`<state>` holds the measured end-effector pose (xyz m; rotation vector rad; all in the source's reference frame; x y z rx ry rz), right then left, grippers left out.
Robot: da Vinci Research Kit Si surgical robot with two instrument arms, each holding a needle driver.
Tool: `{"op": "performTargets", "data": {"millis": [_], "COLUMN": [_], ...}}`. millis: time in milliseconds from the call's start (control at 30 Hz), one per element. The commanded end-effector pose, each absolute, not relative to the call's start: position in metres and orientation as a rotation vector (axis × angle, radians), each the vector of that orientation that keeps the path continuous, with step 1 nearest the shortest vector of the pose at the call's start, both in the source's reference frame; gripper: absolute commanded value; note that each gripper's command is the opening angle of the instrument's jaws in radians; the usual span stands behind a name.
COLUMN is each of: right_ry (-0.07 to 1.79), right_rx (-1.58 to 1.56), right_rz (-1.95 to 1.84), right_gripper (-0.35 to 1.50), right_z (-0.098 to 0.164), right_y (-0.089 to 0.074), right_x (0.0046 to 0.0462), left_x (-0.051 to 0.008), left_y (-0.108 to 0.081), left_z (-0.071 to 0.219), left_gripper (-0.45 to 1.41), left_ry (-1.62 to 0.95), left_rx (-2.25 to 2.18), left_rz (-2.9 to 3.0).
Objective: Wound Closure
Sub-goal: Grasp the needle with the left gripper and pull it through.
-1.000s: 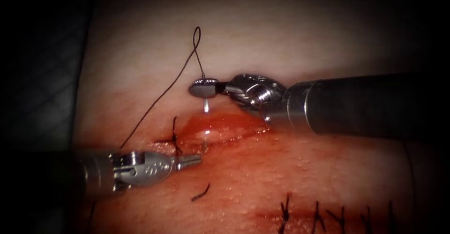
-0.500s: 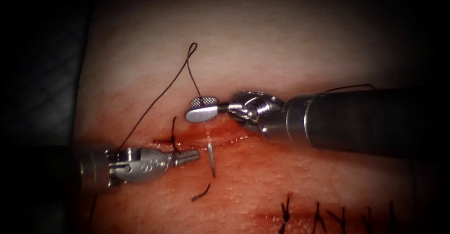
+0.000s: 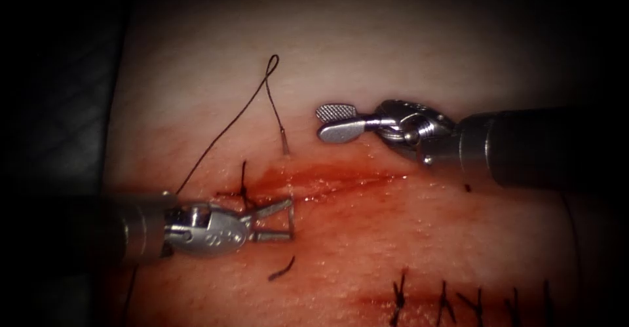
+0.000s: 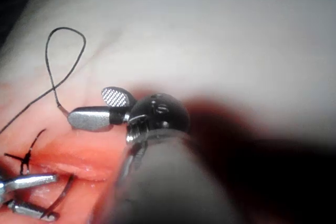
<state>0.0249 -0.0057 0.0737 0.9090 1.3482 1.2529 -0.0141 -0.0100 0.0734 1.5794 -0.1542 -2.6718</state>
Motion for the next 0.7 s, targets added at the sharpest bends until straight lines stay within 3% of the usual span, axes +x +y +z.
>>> {"op": "performTargets", "data": {"millis": [33, 400, 700], "right_ry": [1.350, 1.353, 1.370], "right_rx": [0.906, 0.901, 0.891], "right_rz": [1.250, 1.245, 1.241], "right_gripper": [0.96, 0.81, 0.84], "right_z": [0.0745, 0.0744, 0.0743], "right_y": [-0.0058, -0.0068, -0.0068], "right_x": [0.0255, 0.0257, 0.0255], "left_x": [-0.0150, -0.0155, -0.0147], "left_y": [-0.0101, -0.0090, -0.0087], "left_z": [0.0738, 0.0757, 0.0761], "left_gripper": [0.34, 0.21, 0.14], "left_ry": [-0.164, -0.194, -0.201], "left_rx": [1.582, 1.567, 1.551], "left_rz": [-2.649, -2.623, -2.625]}}
